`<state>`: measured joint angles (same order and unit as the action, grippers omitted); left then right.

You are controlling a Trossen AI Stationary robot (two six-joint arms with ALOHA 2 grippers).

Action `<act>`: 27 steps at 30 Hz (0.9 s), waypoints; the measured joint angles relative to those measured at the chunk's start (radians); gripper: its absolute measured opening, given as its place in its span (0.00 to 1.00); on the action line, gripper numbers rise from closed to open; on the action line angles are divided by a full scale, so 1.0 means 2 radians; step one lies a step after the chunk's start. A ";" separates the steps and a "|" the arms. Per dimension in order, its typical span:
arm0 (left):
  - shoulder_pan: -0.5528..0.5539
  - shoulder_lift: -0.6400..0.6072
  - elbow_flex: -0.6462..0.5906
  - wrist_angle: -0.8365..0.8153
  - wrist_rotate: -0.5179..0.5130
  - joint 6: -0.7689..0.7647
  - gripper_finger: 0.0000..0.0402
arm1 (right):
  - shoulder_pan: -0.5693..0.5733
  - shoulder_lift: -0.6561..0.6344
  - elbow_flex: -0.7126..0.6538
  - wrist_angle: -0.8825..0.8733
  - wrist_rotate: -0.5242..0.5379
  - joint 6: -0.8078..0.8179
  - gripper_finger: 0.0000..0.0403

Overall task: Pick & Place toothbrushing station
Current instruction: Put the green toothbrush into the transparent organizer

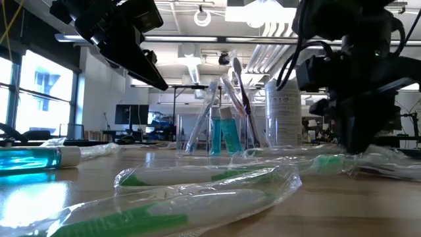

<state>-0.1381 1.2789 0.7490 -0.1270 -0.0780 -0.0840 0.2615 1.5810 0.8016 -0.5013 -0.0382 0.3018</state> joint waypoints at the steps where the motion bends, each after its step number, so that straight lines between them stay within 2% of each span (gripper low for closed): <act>1: 0.000 0.000 0.000 0.002 0.000 0.000 0.57 | 0.000 0.000 0.009 -0.014 0.011 -0.004 0.02; 6: 0.000 0.000 0.000 0.034 -0.001 0.031 0.57 | -0.002 0.000 0.051 -0.066 0.037 -0.008 0.03; 14: -0.012 0.000 0.000 0.134 -0.009 0.132 0.57 | -0.016 0.000 0.105 -0.088 0.050 -0.017 0.02; 21: -0.068 0.002 0.004 0.178 -0.084 0.232 0.57 | -0.027 0.000 0.120 -0.077 0.070 -0.023 0.02; 27: -0.089 0.049 0.045 0.173 -0.180 0.271 0.57 | -0.044 0.000 0.120 -0.065 0.072 -0.023 0.03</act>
<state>-0.3157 1.3769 0.8386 0.2189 -0.4386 0.4579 0.1732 1.5803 1.0420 -0.6311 0.1062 0.2562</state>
